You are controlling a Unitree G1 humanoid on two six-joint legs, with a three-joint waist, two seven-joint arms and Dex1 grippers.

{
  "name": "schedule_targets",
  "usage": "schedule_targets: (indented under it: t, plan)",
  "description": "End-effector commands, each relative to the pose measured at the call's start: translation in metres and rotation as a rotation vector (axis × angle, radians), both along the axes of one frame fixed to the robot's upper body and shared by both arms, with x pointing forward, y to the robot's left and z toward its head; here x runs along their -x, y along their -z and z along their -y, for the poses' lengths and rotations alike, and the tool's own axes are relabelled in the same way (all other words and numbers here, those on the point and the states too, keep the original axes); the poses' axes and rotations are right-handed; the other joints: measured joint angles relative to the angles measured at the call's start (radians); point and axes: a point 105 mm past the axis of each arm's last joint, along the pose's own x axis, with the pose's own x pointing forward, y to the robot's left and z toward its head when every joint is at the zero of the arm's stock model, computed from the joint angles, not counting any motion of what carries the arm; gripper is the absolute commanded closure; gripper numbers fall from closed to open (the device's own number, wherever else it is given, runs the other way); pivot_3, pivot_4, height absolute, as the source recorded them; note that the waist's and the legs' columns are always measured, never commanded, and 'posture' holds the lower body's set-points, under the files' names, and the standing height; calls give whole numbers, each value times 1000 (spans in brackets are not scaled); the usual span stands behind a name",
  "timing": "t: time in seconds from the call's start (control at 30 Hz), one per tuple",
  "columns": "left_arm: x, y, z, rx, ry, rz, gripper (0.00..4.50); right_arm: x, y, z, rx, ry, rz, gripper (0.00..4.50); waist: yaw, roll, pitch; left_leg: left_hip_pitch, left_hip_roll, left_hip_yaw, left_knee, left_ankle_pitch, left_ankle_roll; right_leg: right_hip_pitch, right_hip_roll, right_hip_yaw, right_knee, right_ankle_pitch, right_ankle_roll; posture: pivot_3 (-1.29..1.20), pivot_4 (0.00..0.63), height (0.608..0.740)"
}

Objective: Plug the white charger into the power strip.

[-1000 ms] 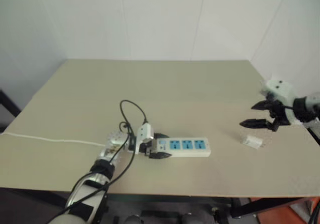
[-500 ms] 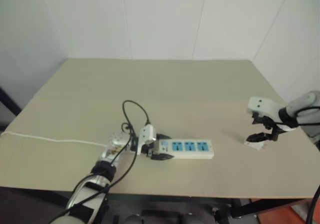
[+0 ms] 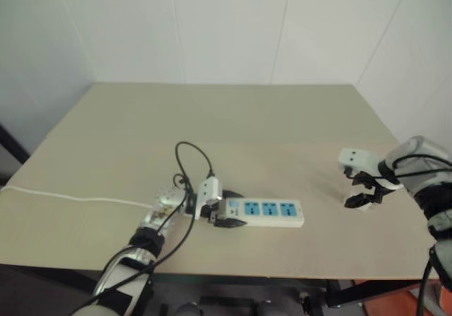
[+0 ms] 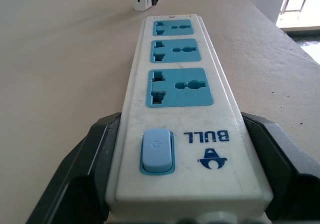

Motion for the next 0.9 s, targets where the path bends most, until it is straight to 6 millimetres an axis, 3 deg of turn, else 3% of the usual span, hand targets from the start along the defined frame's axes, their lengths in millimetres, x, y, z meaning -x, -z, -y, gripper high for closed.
schedule_targets:
  t: [0.03, 0.9]
  plan:
    - [10, 19, 3, -82, 39, -35, 1204, -2, -7, 3, 16, 4, 11, 0, 0, 0, 0, 0, 0, 0, 0, 0, 0, 0, 0, 0, 0, 0, 0, 0, 150, 740]
    - [13, 23, -3, -98, 13, -28, 1204, -6, 4, 1, -34, -3, -17, 0, -16, 0, 0, 4, 0, 0, 0, 0, 0, 4, 0, 0, 1, 0, 0, 0, 150, 740]
